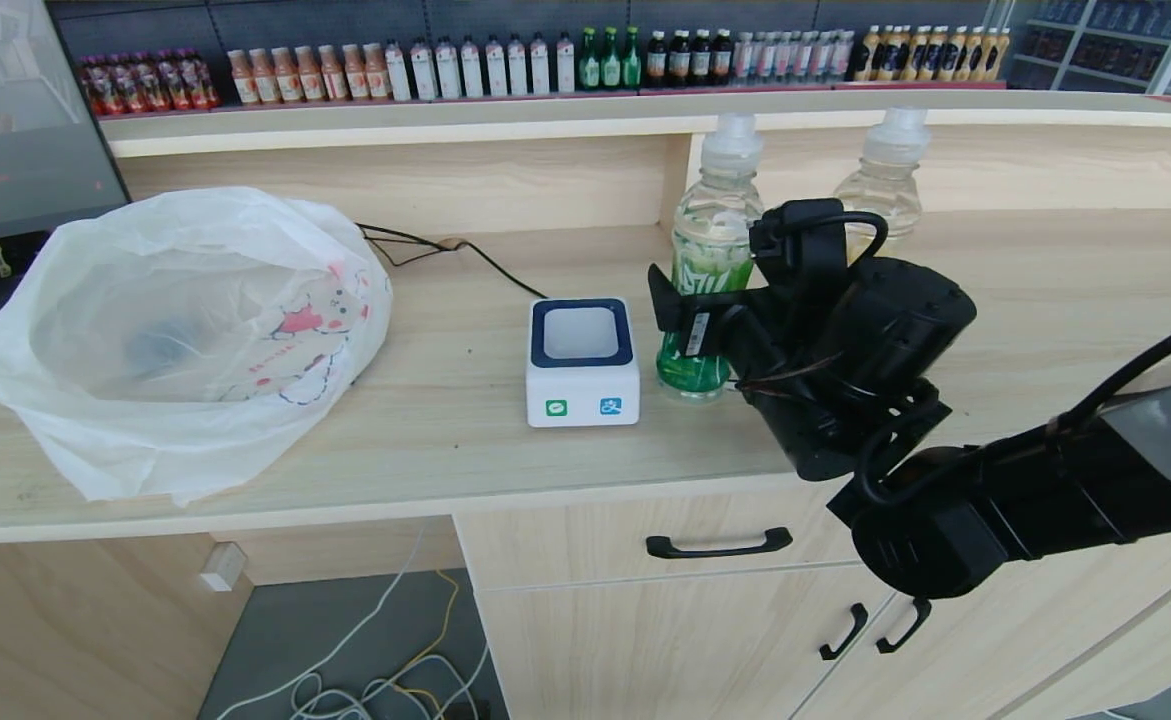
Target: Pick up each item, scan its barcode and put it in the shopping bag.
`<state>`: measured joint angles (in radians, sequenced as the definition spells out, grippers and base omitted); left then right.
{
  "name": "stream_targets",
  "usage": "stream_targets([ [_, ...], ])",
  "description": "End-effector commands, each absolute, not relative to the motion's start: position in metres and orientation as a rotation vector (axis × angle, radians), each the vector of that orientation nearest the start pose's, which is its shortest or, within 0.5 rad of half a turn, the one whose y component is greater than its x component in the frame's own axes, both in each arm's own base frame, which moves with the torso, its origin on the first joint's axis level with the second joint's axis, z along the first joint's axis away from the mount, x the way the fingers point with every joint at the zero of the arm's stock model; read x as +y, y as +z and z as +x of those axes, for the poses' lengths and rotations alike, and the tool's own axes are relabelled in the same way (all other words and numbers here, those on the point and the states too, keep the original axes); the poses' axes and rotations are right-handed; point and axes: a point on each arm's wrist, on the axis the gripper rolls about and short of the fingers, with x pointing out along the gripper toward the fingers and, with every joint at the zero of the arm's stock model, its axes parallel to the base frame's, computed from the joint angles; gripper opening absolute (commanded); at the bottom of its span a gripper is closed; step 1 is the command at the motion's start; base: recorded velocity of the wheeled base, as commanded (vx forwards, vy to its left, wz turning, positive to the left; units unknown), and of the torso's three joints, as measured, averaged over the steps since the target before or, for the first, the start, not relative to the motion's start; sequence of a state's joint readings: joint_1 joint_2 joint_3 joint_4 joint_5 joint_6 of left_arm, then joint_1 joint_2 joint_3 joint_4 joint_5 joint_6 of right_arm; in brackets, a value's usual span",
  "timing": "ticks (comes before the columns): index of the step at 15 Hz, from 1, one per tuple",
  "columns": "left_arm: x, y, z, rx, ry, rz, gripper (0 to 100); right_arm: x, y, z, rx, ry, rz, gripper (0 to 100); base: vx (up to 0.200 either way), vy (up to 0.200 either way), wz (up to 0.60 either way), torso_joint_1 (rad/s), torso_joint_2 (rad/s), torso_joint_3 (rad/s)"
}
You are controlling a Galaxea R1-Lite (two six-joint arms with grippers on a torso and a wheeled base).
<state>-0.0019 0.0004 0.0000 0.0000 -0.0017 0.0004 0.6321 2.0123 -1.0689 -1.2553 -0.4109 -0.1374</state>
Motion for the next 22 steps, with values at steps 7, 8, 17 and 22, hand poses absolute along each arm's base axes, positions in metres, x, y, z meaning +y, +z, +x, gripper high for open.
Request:
stream_targets([
  [7, 0.0, 0.075, -0.023, 0.0, -0.003, 0.002, 100, 0.229, 0.222, 0.327, -0.287, 0.203, 0.022, 100, 0.0, 0.0, 0.0, 0.0, 0.0, 0.0],
  [8, 0.0, 0.075, -0.023, 0.0, -0.003, 0.0, 100, 0.23, 0.222, 0.328, -0.282, 0.203, 0.02, 100, 0.0, 0.0, 0.0, 0.0, 0.0, 0.0],
  [17, 0.0, 0.075, -0.023, 0.0, -0.003, 0.0, 100, 0.23, 0.221, 0.329, -0.278, 0.204, 0.02, 100, 0.0, 0.0, 0.0, 0.0, 0.0, 0.0],
  [22, 0.0, 0.075, -0.023, 0.0, -0.003, 0.002, 100, 0.23, 0.221, 0.328, -0.28, 0.203, 0.024, 0, 0.0, 0.0, 0.0, 0.0, 0.0, 0.0],
])
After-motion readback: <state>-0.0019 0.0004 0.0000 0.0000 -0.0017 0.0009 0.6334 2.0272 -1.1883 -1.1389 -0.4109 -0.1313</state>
